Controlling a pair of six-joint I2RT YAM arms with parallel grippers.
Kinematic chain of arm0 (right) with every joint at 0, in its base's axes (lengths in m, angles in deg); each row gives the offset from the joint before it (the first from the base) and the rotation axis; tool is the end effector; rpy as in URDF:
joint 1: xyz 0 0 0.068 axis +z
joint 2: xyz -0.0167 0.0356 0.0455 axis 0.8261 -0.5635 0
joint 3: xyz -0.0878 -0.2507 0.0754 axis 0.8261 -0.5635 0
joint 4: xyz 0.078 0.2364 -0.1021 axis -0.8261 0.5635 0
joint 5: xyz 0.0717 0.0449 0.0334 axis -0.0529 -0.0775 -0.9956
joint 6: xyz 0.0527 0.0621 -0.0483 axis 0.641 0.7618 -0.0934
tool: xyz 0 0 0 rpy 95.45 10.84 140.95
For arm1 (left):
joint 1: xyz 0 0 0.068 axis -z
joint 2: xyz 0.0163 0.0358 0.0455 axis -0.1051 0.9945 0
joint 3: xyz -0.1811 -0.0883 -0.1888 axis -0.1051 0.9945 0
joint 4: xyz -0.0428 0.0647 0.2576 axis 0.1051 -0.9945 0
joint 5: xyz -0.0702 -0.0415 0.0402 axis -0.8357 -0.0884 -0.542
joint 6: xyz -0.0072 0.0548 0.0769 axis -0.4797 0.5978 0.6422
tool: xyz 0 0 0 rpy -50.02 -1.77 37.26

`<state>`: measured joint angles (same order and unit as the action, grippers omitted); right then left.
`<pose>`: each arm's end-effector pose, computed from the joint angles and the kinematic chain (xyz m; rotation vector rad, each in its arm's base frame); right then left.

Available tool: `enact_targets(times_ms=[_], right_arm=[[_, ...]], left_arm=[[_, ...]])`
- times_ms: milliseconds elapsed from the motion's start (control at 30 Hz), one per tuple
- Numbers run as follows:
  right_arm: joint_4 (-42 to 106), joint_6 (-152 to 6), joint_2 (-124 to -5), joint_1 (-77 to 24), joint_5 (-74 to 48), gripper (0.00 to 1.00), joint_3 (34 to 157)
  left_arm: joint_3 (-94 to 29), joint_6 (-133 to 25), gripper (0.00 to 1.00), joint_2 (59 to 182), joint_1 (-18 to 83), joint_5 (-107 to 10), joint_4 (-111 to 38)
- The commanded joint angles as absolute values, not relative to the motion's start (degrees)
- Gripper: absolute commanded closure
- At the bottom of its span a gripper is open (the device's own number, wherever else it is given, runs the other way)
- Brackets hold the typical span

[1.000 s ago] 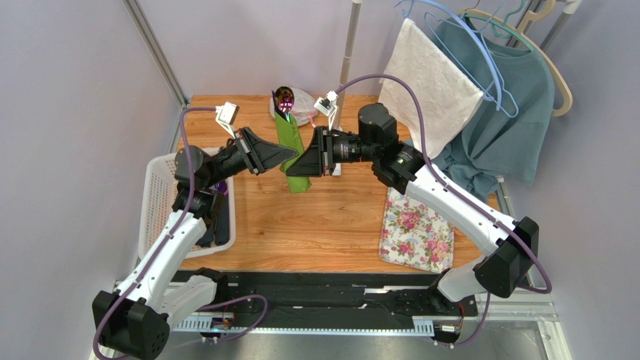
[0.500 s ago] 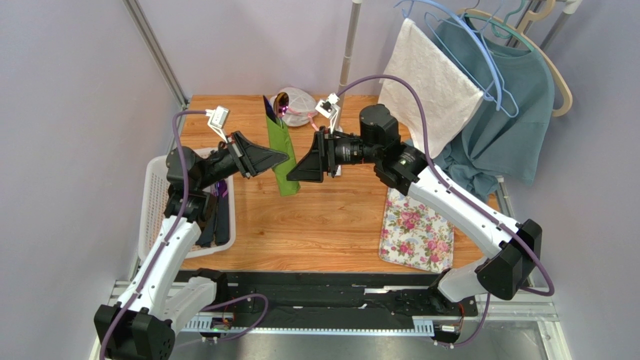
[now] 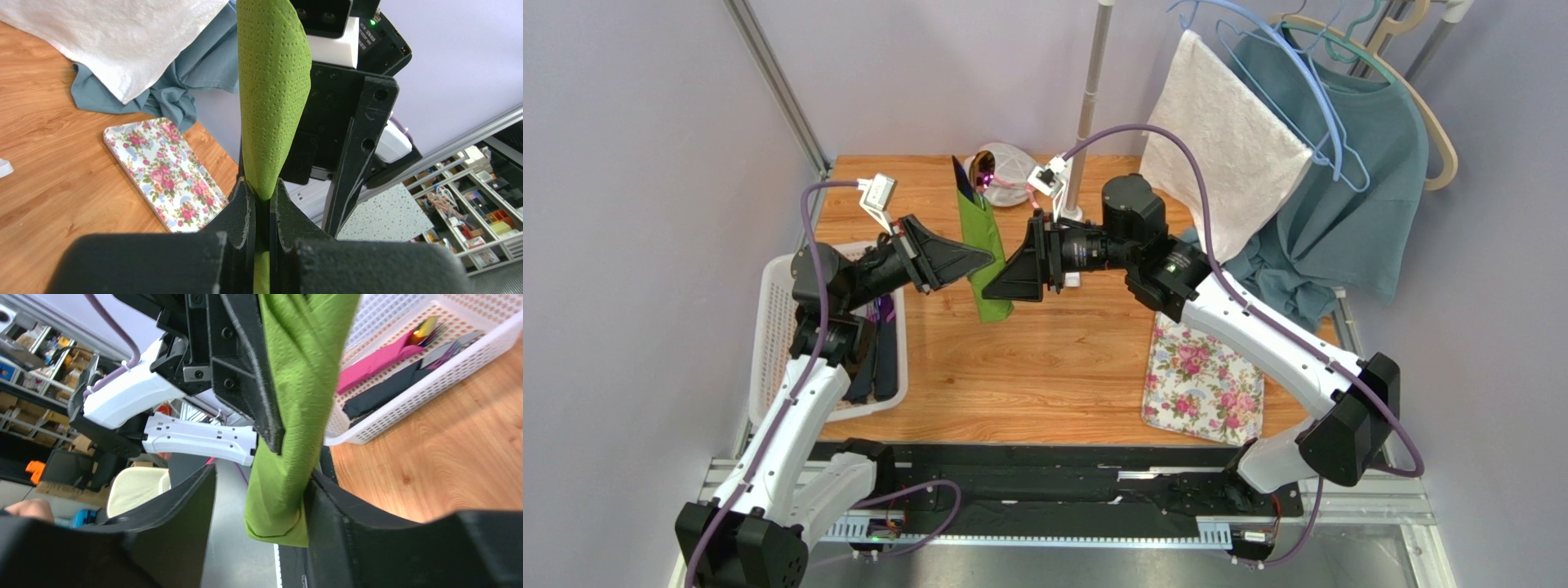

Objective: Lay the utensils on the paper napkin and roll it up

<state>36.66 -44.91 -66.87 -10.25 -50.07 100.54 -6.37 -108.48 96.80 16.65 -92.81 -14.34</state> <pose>0.2226 0.3114 0.4071 -0.8338 1.8102 1.6316 0.2160 -0.1096 0.3968 0.1871 1.5945 -1.6458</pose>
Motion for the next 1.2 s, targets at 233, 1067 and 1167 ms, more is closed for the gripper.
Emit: enact_targets(times_ms=[233,1067,1167], right_arm=[[34.65,-44.58,-67.13,-7.71,-51.72,0.93,99.87],[37.2,-44.93,-67.48,-7.54,-53.22,1.0,100.49],[37.47,-45.99,-67.57,-7.54,-52.95,1.0,101.45]], left_arm=[[-6.82,-111.67,1.0,97.02,14.91,-92.28,-5.2],[-7.7,-101.05,0.84,93.42,13.59,-93.77,-18.89],[-6.91,-99.81,0.69,92.37,13.59,-93.86,-20.22]])
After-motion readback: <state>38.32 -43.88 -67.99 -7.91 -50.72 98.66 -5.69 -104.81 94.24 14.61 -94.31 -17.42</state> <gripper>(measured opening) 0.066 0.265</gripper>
